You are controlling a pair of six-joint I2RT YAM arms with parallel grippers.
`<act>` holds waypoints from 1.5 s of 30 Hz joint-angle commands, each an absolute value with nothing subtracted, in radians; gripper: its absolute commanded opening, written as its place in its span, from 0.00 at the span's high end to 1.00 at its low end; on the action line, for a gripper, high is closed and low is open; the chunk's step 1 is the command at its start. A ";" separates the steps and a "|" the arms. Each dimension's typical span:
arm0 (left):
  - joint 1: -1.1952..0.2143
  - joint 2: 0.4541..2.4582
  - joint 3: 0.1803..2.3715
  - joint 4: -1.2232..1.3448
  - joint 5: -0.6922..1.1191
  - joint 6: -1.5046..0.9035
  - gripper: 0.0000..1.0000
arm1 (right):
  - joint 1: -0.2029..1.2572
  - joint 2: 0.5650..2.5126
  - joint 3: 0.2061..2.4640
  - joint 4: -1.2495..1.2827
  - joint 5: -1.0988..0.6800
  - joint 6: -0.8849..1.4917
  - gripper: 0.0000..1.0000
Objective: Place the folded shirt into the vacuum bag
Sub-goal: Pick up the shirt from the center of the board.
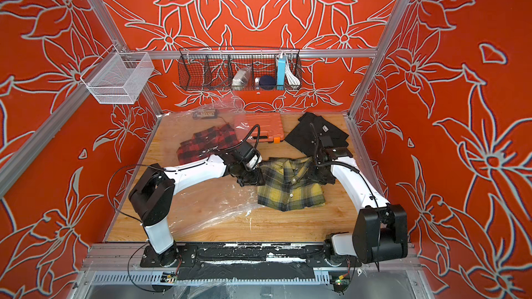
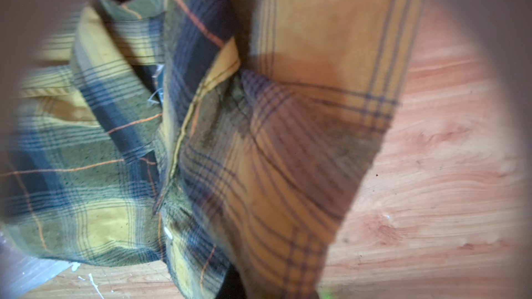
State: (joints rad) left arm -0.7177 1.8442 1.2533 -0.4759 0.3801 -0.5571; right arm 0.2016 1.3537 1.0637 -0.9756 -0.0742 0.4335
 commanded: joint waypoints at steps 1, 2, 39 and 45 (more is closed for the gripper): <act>-0.738 1.900 1.243 -0.336 0.450 -0.597 0.65 | 0.279 1.379 1.144 -1.025 -0.037 0.478 1.00; -0.744 1.917 1.242 -0.309 0.467 -0.606 0.66 | 0.309 1.398 1.166 -1.026 -0.045 0.494 1.00; -0.520 1.375 1.032 -0.632 0.365 -0.492 0.69 | 0.686 1.910 1.233 -0.998 0.018 0.465 0.06; -0.520 1.339 1.032 -0.677 0.327 -0.464 0.68 | 0.569 1.814 1.164 -0.949 -0.034 0.415 0.65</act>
State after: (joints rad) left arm -0.5236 1.3766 1.0302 -0.6327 0.3565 -0.4995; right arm 0.6357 1.8351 1.2247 -0.8898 -0.0471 0.4450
